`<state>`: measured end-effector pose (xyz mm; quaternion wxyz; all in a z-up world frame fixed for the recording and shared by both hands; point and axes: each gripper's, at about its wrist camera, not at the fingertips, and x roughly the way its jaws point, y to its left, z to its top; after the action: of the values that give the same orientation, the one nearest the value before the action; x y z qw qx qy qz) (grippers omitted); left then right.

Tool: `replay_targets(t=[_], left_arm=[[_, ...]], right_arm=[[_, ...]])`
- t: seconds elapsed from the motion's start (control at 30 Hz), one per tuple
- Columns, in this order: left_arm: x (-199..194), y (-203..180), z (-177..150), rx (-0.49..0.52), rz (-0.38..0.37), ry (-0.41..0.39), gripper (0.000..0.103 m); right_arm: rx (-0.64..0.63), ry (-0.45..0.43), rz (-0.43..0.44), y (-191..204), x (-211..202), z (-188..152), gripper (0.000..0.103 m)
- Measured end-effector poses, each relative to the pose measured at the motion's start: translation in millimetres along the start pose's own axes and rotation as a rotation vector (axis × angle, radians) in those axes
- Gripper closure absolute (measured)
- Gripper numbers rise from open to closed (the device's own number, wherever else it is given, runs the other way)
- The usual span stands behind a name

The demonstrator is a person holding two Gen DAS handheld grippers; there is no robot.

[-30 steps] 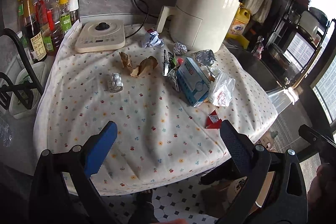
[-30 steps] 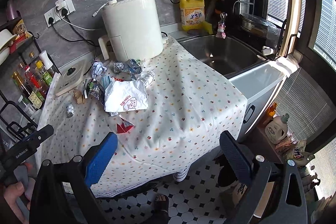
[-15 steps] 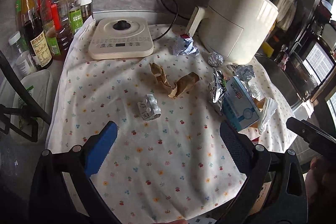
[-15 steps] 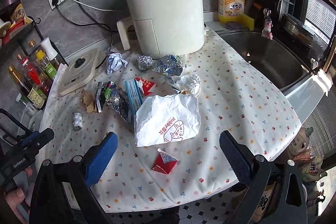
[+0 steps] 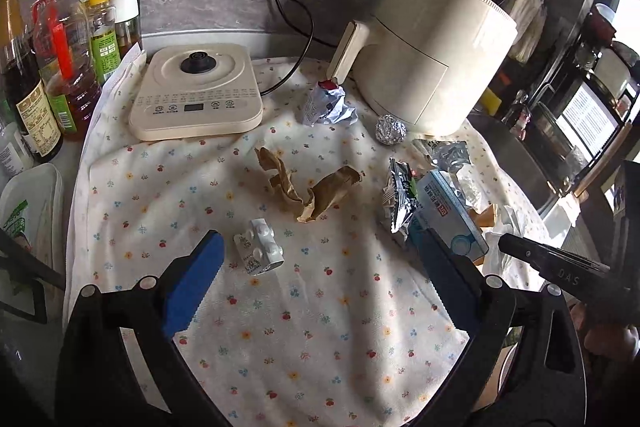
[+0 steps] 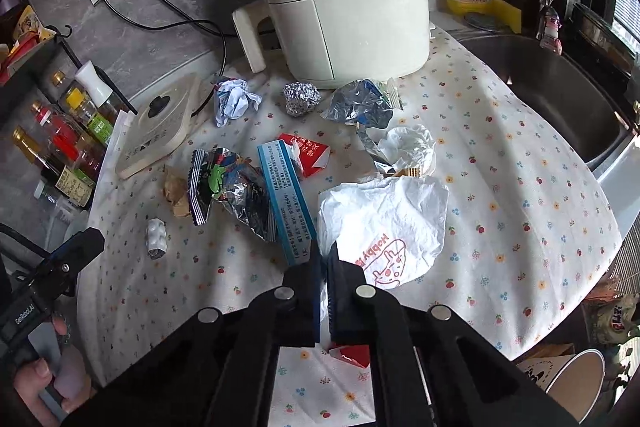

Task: Collect trash
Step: 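Grasp the striped snack wrapper with the left tool while the right tool grasps a small white paper, then carry the wrapper and paper in both tools to the white floor bucket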

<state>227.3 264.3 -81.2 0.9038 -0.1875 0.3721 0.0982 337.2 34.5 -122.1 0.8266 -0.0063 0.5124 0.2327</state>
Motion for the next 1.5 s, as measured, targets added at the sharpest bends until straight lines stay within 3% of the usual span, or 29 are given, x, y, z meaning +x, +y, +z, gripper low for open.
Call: replay_targets(t=[0.2,0.43,0.53,0.57,0.6,0.87,1.2,1.5], left_arm=[[34,-30,15,0.069,-0.1,0.043,0.028],[70,-53,24,0.108,-0.149,0.093,0.038],[90,-54,22,0.097,-0.145,0.144,0.06],[95,-55,21,0.106,-0.136,0.158,0.077],[97,-58,21,0.12,-0.115,0.156,0.079],[63,-73,22,0.104,-0.026,0.024,0.08],[-5,-118,-1,0.079,0.097,-0.116,0.08],[-45,-184,-29,0.105,0.058,-0.147,0.08]], right_arm=[[0.032,-0.047,-0.045,-22,-29,-5,0.101],[0.096,-0.084,-0.116,-50,-58,-18,0.101],[0.137,-0.086,-0.142,-65,-67,-25,0.101],[0.147,-0.085,-0.149,-69,-69,-27,0.101],[0.153,-0.086,-0.155,-74,-72,-30,0.101],[0.132,-0.107,-0.14,-102,-86,-36,0.101],[0.068,-0.126,-0.122,-149,-129,-56,0.101],[0.107,-0.131,-0.108,-207,-159,-86,0.101]])
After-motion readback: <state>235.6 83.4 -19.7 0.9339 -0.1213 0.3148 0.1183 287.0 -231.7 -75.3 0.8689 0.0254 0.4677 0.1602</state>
